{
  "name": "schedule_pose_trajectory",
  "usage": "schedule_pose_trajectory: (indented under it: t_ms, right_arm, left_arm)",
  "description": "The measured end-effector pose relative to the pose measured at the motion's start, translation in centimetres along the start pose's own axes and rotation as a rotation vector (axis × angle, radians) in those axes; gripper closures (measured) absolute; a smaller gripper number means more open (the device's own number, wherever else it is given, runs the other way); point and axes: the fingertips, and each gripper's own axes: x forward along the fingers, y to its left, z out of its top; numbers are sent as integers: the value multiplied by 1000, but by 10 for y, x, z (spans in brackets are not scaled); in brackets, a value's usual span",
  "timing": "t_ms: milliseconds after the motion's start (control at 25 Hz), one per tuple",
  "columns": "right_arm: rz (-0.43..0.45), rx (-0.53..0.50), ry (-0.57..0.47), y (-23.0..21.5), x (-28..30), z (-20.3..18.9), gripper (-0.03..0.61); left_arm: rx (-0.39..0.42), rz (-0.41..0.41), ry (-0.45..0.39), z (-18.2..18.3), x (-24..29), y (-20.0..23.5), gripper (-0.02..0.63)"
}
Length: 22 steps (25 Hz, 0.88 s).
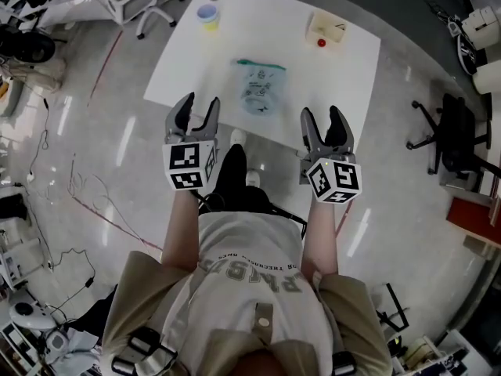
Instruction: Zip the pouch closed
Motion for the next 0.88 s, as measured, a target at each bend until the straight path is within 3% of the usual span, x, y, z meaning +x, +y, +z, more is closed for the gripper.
schedule_pose_trajectory:
  t_ms: [520,880]
  right_arm:
    - [-39,7,59,-8,33,-21,311]
    - [-80,-17,28,-13,102,11,311]
  left_arm:
    - [-11,-53,43,-14,37,11,394]
    - [-32,-79,11,20,98,52,394]
